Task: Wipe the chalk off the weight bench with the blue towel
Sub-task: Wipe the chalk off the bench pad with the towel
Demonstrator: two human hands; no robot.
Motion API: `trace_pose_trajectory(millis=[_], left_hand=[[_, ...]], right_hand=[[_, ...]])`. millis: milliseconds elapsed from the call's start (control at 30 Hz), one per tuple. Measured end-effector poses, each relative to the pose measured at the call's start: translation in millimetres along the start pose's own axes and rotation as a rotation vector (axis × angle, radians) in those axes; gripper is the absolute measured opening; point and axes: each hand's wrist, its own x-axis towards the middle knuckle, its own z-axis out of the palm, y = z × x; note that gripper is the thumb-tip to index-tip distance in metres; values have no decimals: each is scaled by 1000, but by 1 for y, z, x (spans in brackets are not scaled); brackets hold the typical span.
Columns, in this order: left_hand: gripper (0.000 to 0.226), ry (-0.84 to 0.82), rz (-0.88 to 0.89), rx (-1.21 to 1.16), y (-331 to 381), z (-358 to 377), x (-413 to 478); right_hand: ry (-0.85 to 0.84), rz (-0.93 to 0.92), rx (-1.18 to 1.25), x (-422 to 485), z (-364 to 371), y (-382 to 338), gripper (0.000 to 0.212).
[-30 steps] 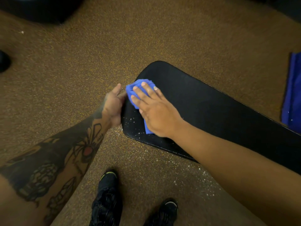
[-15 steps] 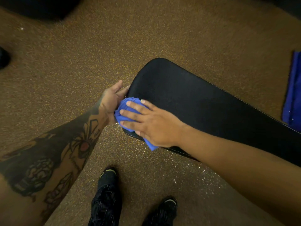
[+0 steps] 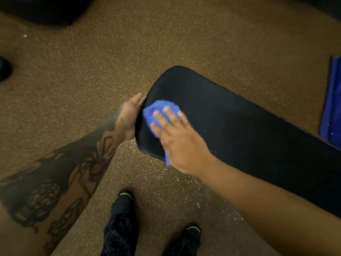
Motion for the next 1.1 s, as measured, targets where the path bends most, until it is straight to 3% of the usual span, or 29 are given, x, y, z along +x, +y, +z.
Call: trace_pose_trajectory(millis=[100,167,267,400,533,567,800,967,1033,1100], left_hand=[[56,38,18,15,-3,-1,4],[57,52,19,7,-2,1,2],[59,55,0,8,-2,-2,4],[59,137,11,98,-3,4,3],[44,455,198,552,-4,16,-1],[43,462,276,721,-2,20,-5],[55,397,513,1054,-7,25,-12],[53,391,559,1140,-6,23,-11],[53,390,571,1142,-7,25,-12],[53,387,564,1144,-7,24,-13]], right_hand=[[-164,-425,-24,-8,-3,-6,59],[-141,-473,-54,-4,-5,8,58],[-74,-268,-34,-5,-4,11,58],[-88,-218,-40,-21,2,1,60],[-20,316,11,-25,-5,5,54],[-17,360,22,-27,-4,-1,54],[-45,349,13,-19,-10,9,63],[-61,231,39,-23,0,1,57],[-22,354,45,-26,1,5,54],[34,654,90,-30,1,1,54]])
